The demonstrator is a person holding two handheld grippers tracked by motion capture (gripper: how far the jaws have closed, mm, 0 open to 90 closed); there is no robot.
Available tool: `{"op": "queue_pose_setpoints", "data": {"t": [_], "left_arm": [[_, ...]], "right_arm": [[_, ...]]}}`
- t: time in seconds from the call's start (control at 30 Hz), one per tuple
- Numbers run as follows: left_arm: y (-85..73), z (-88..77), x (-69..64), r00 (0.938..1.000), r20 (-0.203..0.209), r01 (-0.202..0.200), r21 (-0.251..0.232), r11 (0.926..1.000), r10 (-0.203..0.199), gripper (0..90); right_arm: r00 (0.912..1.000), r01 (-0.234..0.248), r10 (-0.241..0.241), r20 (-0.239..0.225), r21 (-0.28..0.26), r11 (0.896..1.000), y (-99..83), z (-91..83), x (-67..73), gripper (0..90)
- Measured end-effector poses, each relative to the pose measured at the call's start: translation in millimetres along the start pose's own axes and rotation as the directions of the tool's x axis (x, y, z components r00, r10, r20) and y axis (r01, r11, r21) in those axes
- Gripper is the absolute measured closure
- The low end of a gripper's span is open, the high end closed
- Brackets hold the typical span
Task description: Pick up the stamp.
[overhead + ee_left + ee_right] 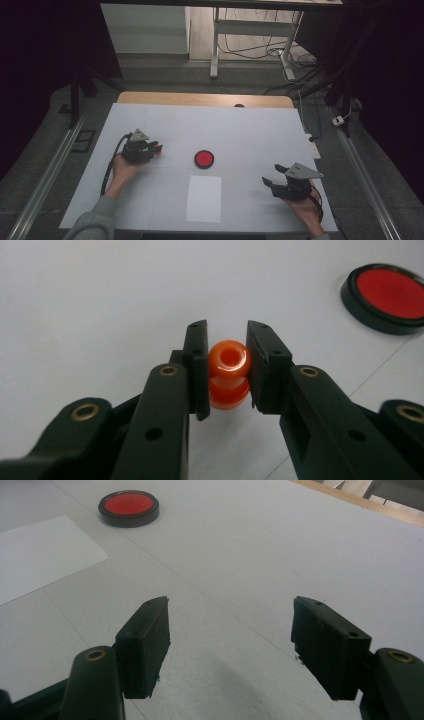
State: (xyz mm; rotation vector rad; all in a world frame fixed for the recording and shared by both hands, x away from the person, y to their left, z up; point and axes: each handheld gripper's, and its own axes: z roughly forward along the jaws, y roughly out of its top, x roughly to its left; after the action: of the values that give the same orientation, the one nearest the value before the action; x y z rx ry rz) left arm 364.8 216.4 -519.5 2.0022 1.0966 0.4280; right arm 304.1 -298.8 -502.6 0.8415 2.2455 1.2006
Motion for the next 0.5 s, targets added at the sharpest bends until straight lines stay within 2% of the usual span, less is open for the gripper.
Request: {"op": "queue_pose_setpoints", "data": {"t": [0.07,0.23,0.5], "left_arm": [[1.6,-6.6,1.1,0.9999,0.002,0.011,-0.025,0.9996,-0.011,71.6],[2.1,-12.3,2.9,0.9994,0.01,0.033,-0.049,0.9982,-0.033,71.6],[4.4,-16.3,0.1,0.9993,0.021,0.031,-0.066,0.9973,-0.03,71.6]], "right_arm": [[1.0,-0.002,0.002,-0.001,-0.001,1.0,0.0,0.1,0.1,31.4],[1.0,-0.006,0.006,-0.003,0.001,1.0,-0.2,0.6,0.5,31.4],[1.0,-0.003,0.003,-0.004,0.005,1.0,-0.6,1.9,0.5,31.4]]}}
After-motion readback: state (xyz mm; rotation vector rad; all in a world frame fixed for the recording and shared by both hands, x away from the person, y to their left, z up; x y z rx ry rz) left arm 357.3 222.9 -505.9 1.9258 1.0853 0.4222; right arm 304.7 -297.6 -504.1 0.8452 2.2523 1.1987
